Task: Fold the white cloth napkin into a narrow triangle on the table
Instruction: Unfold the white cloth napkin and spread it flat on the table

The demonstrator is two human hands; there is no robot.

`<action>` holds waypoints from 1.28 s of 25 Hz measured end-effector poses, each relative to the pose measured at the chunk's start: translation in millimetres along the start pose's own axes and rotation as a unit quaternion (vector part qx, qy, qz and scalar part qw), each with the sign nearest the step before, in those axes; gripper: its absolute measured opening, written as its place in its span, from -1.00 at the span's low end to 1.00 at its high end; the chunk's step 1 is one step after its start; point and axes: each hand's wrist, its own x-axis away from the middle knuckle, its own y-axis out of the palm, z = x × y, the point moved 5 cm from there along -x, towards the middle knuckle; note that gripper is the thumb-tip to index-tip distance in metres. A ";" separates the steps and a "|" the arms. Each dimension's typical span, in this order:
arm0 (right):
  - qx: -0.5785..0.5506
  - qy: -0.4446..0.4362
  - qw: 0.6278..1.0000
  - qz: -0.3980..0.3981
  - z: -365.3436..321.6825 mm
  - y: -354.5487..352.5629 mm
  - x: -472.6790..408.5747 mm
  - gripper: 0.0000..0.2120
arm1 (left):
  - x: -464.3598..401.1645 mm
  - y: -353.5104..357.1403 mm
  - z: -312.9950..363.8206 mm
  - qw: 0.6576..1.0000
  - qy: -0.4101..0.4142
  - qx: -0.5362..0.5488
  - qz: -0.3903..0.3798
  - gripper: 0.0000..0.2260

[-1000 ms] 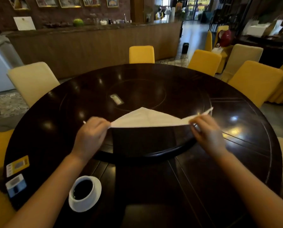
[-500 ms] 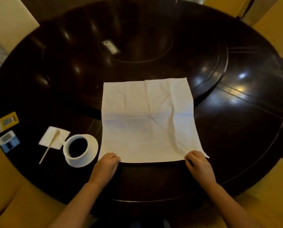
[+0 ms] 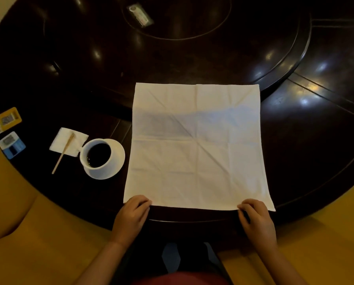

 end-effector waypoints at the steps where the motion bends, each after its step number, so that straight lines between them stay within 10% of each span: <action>1: 0.007 -0.003 1.000 -0.006 0.2 -1.2 5.8 -0.82 | 7.0 0.8 1.5 1.000 0.007 0.004 -0.004 -0.67; 15: 0.082 0.013 0.996 0.011 -48.4 -9.2 8.4 -0.62 | 8.0 12.5 32.0 0.998 -0.014 -0.048 -0.032 -0.58; 25: 0.119 -0.058 0.980 -0.149 -59.2 72.5 -35.1 -0.44 | -43.4 75.0 42.5 0.976 -0.054 -0.184 -0.105 -0.44; 32: 0.165 0.126 0.973 -0.097 36.4 21.3 -38.7 -0.32 | -33.5 27.5 -25.8 0.961 -0.190 -0.196 -0.049 -0.41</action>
